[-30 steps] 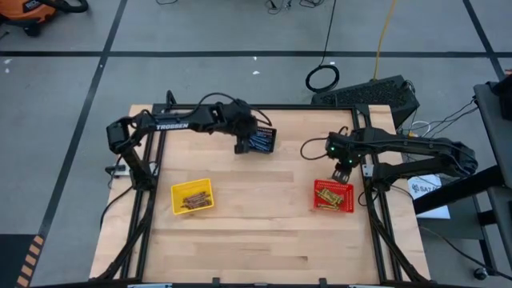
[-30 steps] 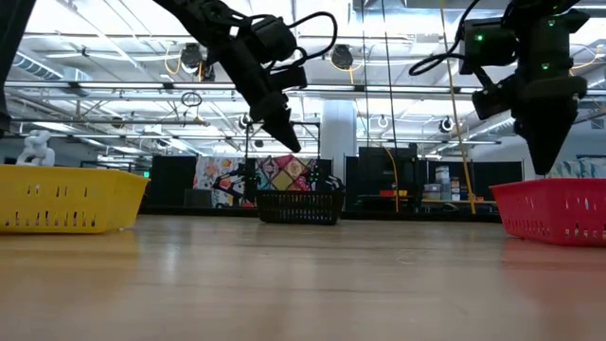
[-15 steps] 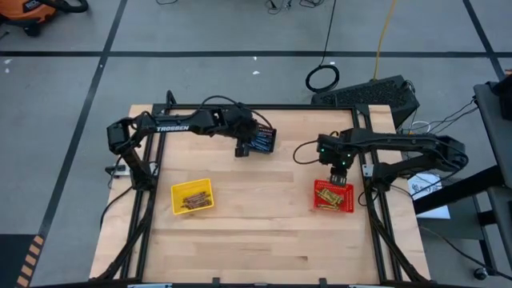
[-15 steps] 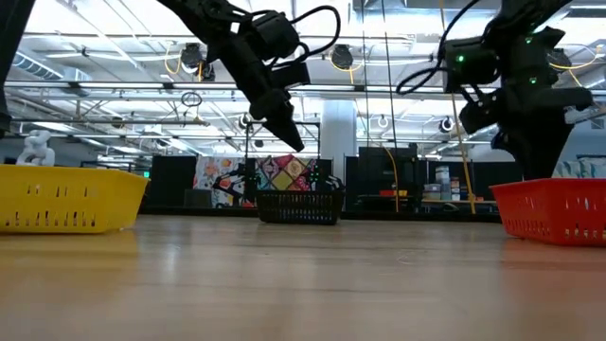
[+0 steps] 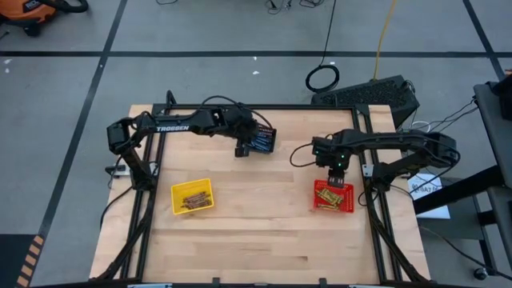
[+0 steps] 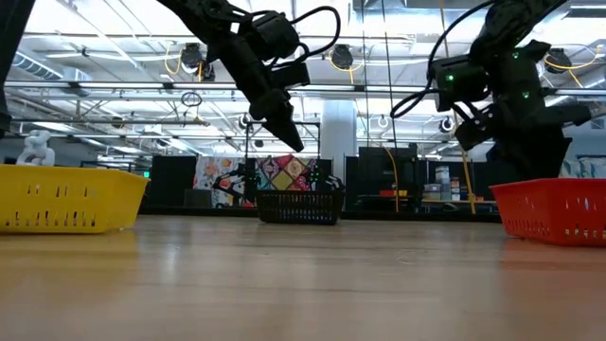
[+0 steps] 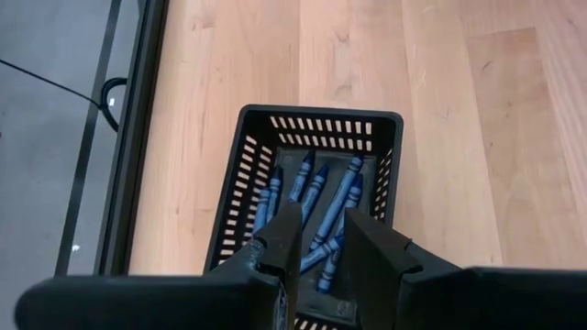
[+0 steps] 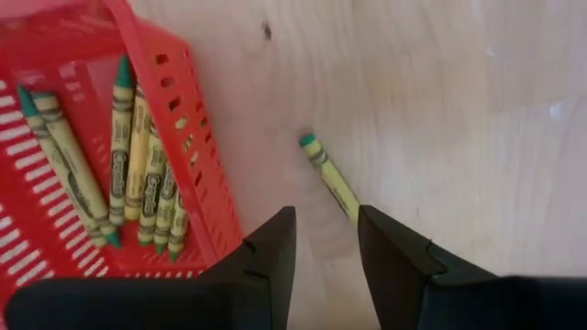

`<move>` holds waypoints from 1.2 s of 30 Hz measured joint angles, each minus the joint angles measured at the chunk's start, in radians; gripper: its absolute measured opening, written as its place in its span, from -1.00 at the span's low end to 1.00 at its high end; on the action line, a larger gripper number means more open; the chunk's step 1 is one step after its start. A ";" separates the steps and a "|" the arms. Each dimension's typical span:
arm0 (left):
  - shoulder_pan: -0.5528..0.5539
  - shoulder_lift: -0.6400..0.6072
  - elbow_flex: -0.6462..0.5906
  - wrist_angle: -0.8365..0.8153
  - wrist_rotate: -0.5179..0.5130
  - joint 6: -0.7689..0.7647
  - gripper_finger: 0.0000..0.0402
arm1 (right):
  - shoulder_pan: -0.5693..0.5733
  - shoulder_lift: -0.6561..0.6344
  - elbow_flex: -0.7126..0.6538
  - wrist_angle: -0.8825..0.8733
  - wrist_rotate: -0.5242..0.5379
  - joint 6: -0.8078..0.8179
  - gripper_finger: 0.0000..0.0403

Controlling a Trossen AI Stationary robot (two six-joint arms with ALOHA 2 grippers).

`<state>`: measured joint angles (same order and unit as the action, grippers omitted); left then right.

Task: Sort crayons
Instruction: Put the green crayon into the red bin

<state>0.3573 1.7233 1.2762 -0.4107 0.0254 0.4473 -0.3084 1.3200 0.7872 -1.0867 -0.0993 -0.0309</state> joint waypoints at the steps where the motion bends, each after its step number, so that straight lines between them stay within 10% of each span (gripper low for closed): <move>1: 0.000 0.000 0.000 0.000 0.000 0.000 -0.58 | 0.000 0.000 -0.009 0.011 0.000 0.001 -0.47; 36: 0.000 0.000 0.000 -0.003 0.000 -0.026 -0.58 | 0.000 0.050 -0.045 0.092 -0.006 0.068 -0.47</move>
<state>0.3573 1.7233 1.2762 -0.4136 0.0254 0.4210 -0.3080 1.3697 0.7418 -0.9943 -0.1052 0.0370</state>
